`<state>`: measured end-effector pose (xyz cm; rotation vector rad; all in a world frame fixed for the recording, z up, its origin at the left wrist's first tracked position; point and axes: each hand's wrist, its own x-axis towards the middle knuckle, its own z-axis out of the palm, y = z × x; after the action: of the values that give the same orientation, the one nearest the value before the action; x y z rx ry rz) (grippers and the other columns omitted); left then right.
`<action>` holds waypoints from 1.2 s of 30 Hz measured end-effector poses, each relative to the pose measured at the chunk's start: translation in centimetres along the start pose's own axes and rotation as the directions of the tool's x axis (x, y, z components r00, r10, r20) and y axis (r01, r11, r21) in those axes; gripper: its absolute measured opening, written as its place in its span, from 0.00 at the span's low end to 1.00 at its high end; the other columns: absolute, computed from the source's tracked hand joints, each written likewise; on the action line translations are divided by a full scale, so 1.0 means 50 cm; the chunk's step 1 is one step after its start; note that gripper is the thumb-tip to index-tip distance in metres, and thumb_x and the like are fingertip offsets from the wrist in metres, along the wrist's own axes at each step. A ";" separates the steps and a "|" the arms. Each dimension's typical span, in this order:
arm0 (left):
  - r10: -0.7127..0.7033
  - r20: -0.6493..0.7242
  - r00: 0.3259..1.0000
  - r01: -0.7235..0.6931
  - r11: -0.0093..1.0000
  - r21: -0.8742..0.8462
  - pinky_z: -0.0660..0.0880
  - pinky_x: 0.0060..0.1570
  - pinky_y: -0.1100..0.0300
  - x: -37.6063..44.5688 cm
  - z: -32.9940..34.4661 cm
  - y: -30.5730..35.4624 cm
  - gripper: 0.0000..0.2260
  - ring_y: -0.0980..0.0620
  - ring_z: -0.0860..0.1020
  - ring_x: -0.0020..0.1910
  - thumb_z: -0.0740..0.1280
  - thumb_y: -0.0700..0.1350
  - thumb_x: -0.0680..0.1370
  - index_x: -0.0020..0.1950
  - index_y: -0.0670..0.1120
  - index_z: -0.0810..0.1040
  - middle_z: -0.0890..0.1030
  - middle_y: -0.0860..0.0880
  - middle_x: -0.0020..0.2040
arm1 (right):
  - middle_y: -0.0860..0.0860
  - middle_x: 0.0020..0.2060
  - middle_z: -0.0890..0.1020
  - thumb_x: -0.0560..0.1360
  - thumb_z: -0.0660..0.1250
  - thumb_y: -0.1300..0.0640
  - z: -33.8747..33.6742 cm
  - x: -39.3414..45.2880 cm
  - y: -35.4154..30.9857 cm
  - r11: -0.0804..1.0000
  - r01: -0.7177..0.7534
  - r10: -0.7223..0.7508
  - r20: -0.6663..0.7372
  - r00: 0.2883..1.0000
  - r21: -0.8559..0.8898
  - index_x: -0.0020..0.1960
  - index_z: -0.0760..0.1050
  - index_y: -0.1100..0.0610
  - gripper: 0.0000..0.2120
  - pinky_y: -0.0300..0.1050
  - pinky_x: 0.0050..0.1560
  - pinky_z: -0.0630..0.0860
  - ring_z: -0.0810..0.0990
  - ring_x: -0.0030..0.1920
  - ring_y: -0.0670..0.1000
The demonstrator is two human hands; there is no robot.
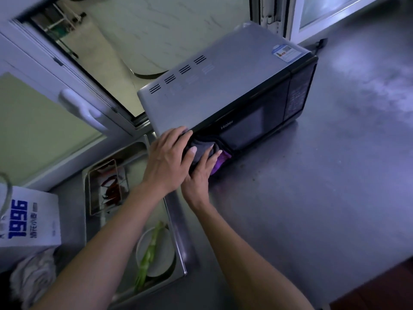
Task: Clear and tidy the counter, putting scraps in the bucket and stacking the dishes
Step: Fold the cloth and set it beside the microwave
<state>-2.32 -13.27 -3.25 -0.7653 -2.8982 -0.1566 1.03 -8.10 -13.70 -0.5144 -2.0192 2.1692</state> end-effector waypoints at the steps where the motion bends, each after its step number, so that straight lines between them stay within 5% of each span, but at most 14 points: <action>1: 0.009 0.004 1.000 -0.009 1.000 0.000 0.66 0.69 0.47 0.012 0.002 0.010 0.22 0.49 0.67 0.72 0.54 0.53 0.83 0.72 0.43 0.71 0.72 0.47 0.71 | 0.52 0.76 0.26 0.81 0.64 0.47 -0.007 0.005 0.001 1.000 0.004 -0.004 0.010 1.000 0.002 0.80 0.33 0.50 0.44 0.54 0.80 0.43 0.29 0.78 0.48; 5: 0.050 0.009 0.999 -0.049 0.999 -0.014 0.66 0.70 0.46 0.063 0.009 0.059 0.23 0.48 0.67 0.72 0.52 0.55 0.83 0.72 0.44 0.72 0.72 0.46 0.72 | 0.53 0.77 0.27 0.81 0.62 0.46 -0.046 0.038 0.001 0.999 0.048 -0.048 0.001 0.999 -0.023 0.81 0.35 0.52 0.42 0.46 0.77 0.41 0.24 0.75 0.44; 18: 0.128 0.030 0.991 -0.127 0.992 -0.016 0.66 0.69 0.46 0.295 0.068 0.248 0.23 0.47 0.68 0.72 0.54 0.55 0.82 0.72 0.45 0.72 0.71 0.47 0.72 | 0.46 0.77 0.28 0.79 0.65 0.42 -0.306 0.234 -0.029 0.996 0.035 -0.025 -0.121 0.992 0.080 0.81 0.39 0.44 0.42 0.61 0.79 0.50 0.28 0.77 0.44; 25: 0.134 -0.028 0.991 -0.135 0.991 -0.024 0.68 0.67 0.45 0.389 0.099 0.343 0.22 0.45 0.70 0.70 0.56 0.55 0.82 0.69 0.45 0.74 0.73 0.46 0.70 | 0.45 0.79 0.32 0.74 0.60 0.36 -0.458 0.356 -0.055 0.996 0.044 -0.027 -0.226 0.974 0.073 0.81 0.43 0.42 0.43 0.57 0.80 0.47 0.28 0.76 0.41; 30: 0.150 -0.051 0.987 -0.152 0.988 -0.035 0.69 0.66 0.46 0.409 0.106 0.346 0.21 0.47 0.70 0.69 0.56 0.55 0.82 0.69 0.46 0.75 0.74 0.47 0.70 | 0.39 0.79 0.34 0.75 0.63 0.38 -0.489 0.382 -0.047 0.995 0.052 -0.030 -0.228 0.973 0.088 0.80 0.44 0.39 0.41 0.62 0.79 0.50 0.29 0.76 0.38; 36: 0.174 -0.033 0.984 -0.174 0.985 0.003 0.67 0.67 0.46 0.381 0.107 0.321 0.21 0.46 0.67 0.72 0.55 0.55 0.83 0.72 0.47 0.72 0.71 0.47 0.73 | 0.43 0.80 0.36 0.75 0.64 0.39 -0.479 0.374 -0.025 0.988 -0.009 0.048 -0.247 0.968 0.157 0.80 0.49 0.41 0.39 0.56 0.80 0.45 0.28 0.74 0.35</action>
<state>-11.35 10.53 -4.42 -1.0009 -2.7823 -0.1485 -8.58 20.63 -16.43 -0.7569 -1.7083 2.1303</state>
